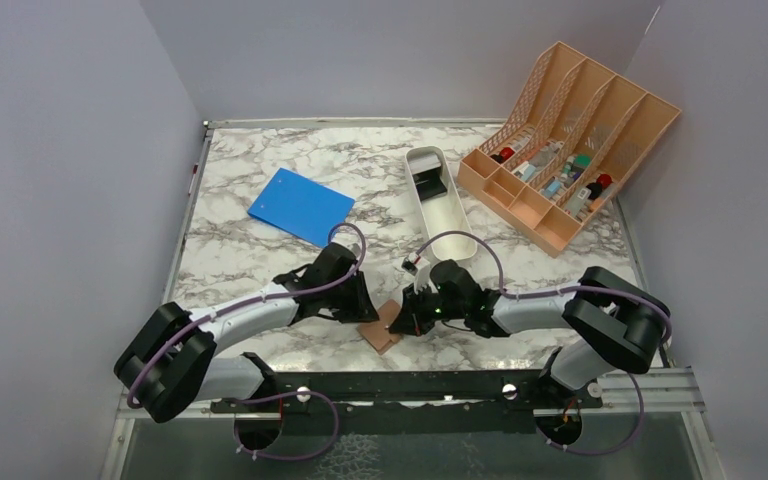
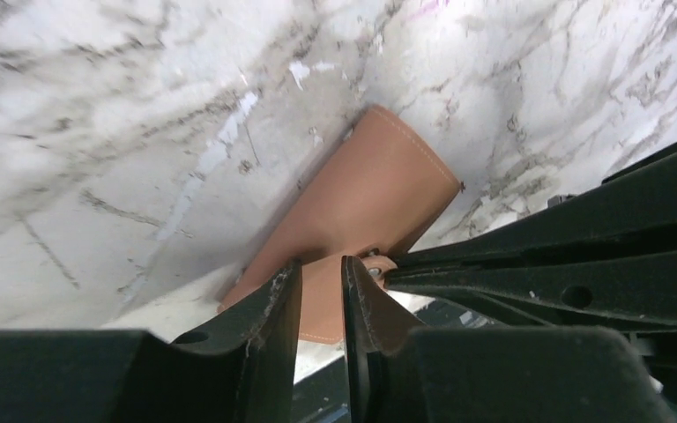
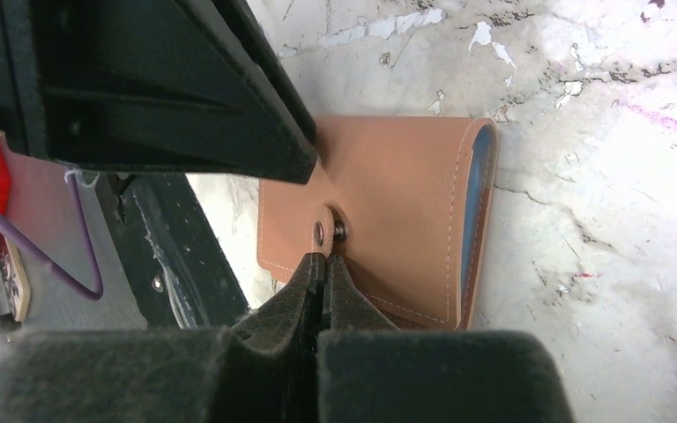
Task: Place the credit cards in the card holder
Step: Close the card holder at the center of the board.
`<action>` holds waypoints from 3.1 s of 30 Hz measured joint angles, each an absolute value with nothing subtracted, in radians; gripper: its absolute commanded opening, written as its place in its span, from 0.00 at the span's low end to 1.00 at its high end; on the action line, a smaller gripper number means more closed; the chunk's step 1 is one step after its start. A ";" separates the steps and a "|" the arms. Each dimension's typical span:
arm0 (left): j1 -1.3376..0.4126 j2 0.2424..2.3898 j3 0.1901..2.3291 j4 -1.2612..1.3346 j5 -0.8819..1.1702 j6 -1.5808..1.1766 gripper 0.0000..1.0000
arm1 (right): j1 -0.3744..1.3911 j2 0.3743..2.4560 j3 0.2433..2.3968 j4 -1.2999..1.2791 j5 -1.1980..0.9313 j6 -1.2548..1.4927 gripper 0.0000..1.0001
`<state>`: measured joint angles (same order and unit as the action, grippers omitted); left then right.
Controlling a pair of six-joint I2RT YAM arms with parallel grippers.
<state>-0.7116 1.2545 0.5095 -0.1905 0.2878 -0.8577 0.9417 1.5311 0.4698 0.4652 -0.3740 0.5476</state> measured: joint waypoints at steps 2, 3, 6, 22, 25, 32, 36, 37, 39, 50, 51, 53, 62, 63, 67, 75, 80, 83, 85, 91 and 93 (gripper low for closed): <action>-0.710 1.247 0.531 -0.220 0.247 -0.845 0.31 | 0.942 1.531 0.470 0.462 -0.373 0.550 0.01; -0.709 1.243 0.543 -0.235 0.223 -0.838 0.32 | 0.942 1.531 0.470 0.461 -0.373 0.550 0.01; -0.700 1.240 0.579 -0.276 0.156 -0.816 0.33 | 0.942 1.523 0.470 0.447 -0.366 0.550 0.01; -0.690 1.280 0.507 -0.181 0.202 -0.789 0.25 | 0.950 1.483 0.524 0.292 -0.290 0.522 0.19; -0.690 1.242 0.466 -0.158 0.219 -0.810 0.24 | 0.950 1.480 0.527 0.276 -0.288 0.508 0.17; -0.698 1.177 0.414 -0.141 0.244 -0.855 0.23 | 0.950 1.481 0.546 0.231 -0.297 0.463 0.01; -0.707 1.141 0.413 -0.136 0.262 -0.875 0.23 | 0.950 1.481 0.559 0.207 -0.297 0.436 0.01; -0.709 1.132 0.413 -0.136 0.264 -0.876 0.23 | 0.950 1.481 0.562 0.201 -0.298 0.429 0.01; -0.709 1.120 0.416 -0.138 0.263 -0.878 0.23 | 0.950 1.481 0.571 0.185 -0.297 0.416 0.01; -0.709 1.213 0.445 -0.084 0.264 -0.879 0.22 | 0.950 1.480 0.573 0.186 -0.301 0.411 0.01; -0.709 1.222 0.444 -0.080 0.264 -0.879 0.22 | 0.950 1.480 0.570 0.191 -0.301 0.418 0.01; -0.709 1.235 0.443 -0.070 0.265 -0.879 0.21 | 0.950 1.479 0.564 0.201 -0.302 0.429 0.01; -0.709 1.228 0.431 -0.048 0.266 -0.878 0.21 | 0.950 1.444 0.520 0.249 -0.295 0.503 0.01; -0.709 1.226 0.430 -0.048 0.266 -0.878 0.21 | 0.950 1.438 0.518 0.250 -0.294 0.506 0.01; -0.710 1.225 0.430 -0.048 0.265 -0.877 0.21 | 0.949 1.422 0.499 0.280 -0.292 0.527 0.01; -0.712 1.225 0.430 -0.048 0.265 -0.875 0.21 | 0.949 1.422 0.494 0.317 -0.288 0.558 0.01; -0.716 1.221 0.430 -0.047 0.266 -0.878 0.22 | 0.949 1.426 0.494 0.322 -0.269 0.584 0.01; -0.718 1.206 0.430 -0.046 0.267 -0.881 0.22 | 0.949 1.443 0.494 0.322 -0.266 0.594 0.01; -0.721 1.198 0.430 -0.046 0.270 -0.883 0.22 | 0.948 1.462 0.494 0.324 -0.266 0.602 0.01; -0.722 1.196 0.430 -0.046 0.276 -0.892 0.22 | 0.942 1.495 0.494 0.359 -0.274 0.620 0.01; -0.725 1.196 0.430 -0.045 0.278 -0.894 0.22 | 0.942 1.500 0.495 0.366 -0.277 0.621 0.01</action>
